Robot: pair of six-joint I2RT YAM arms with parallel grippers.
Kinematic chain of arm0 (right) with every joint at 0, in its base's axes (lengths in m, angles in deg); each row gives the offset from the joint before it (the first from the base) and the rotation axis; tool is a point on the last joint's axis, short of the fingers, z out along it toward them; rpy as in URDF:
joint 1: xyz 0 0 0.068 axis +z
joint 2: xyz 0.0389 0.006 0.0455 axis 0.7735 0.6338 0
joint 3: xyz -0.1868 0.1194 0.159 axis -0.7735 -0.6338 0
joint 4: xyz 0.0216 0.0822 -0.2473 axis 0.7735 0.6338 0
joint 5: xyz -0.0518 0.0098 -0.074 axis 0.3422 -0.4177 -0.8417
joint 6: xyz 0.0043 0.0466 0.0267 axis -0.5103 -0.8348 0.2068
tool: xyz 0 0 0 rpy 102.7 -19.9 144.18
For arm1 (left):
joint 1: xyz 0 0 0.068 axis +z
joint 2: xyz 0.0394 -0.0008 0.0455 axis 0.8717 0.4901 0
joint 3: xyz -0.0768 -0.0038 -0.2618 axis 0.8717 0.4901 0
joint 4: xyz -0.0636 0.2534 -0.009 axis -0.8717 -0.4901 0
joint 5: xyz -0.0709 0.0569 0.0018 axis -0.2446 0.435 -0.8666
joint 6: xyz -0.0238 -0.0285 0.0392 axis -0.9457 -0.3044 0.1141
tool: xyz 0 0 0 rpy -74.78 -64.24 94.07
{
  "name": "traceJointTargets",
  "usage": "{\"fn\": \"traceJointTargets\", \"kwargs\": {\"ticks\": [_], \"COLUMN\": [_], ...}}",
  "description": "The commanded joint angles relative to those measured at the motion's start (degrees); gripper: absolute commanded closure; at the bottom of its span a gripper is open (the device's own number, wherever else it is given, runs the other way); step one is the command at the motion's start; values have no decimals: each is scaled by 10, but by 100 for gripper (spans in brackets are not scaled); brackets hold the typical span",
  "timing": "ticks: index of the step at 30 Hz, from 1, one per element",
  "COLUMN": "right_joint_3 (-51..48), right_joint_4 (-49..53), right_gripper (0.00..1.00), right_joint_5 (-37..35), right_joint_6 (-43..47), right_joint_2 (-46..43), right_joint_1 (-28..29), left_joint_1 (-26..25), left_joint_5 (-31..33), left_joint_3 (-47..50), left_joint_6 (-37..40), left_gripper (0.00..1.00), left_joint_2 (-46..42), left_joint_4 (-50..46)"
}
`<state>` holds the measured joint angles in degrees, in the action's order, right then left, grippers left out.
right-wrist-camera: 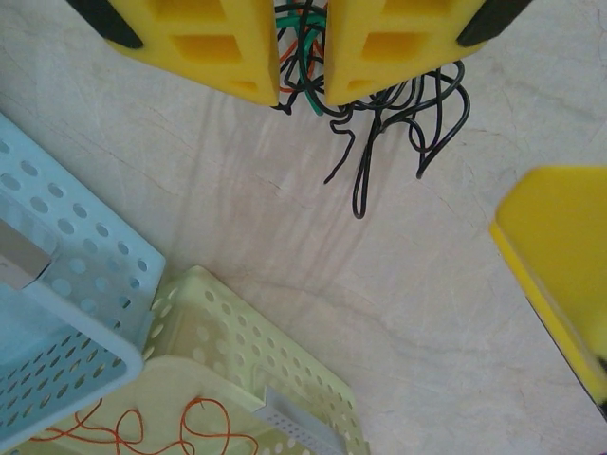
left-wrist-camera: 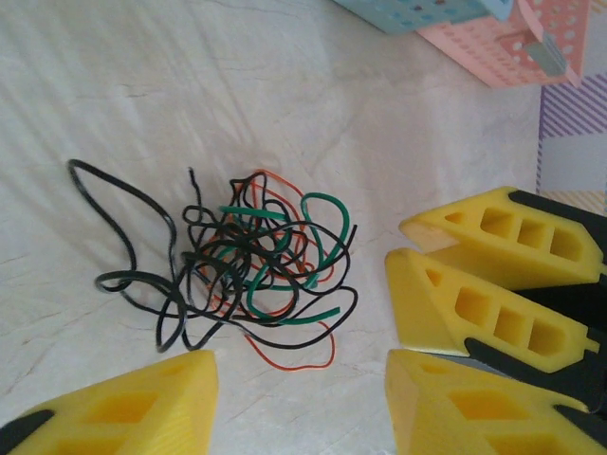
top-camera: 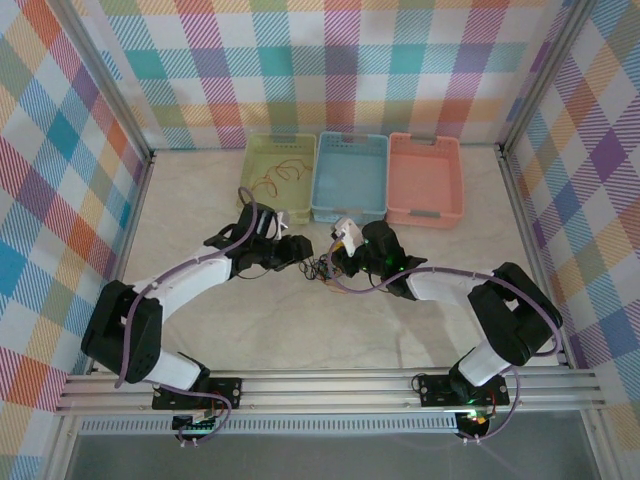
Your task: Untangle the cables
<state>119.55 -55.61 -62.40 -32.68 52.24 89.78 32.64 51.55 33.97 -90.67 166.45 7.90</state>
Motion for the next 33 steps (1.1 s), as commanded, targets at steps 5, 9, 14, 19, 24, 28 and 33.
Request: {"fn": "traceJointTargets", "kwargs": {"ticks": [5, 9, 14, 19, 24, 28, 33], "right_joint_3": [8, 2, 2, 5, 7, 7, 13], "right_joint_4": [15, 27, 34, 40, 41, 40, 47], "right_gripper": [79, 79, 80, 79, 79, 79, 78], "right_joint_5": [-29, -65, -50, -50, -44, -41, -38], "right_joint_6": [-35, -82, -137, -139, -142, -141, -137], "right_joint_2": [-16, -28, -25, -23, -20, -19, -14], "right_joint_1": [0, -20, -57, -61, -63, -63, -63], "left_joint_1": [-34, -68, -86, -92, -106, -110, -112], "left_joint_5": [9, 30, 52, 53, 51, 72, 82], "left_joint_3": [1, -23, -45, -70, -90, -102, -107], "left_joint_6": [50, 84, 100, 116, 126, 136, 140], "left_gripper": [53, 53, 53, 52, 52, 52, 52], "left_joint_2": [-4, -7, 1, 36, 75, 91, 103], "left_joint_4": [-6, -49, -77, -85, -93, -108, -103]}}
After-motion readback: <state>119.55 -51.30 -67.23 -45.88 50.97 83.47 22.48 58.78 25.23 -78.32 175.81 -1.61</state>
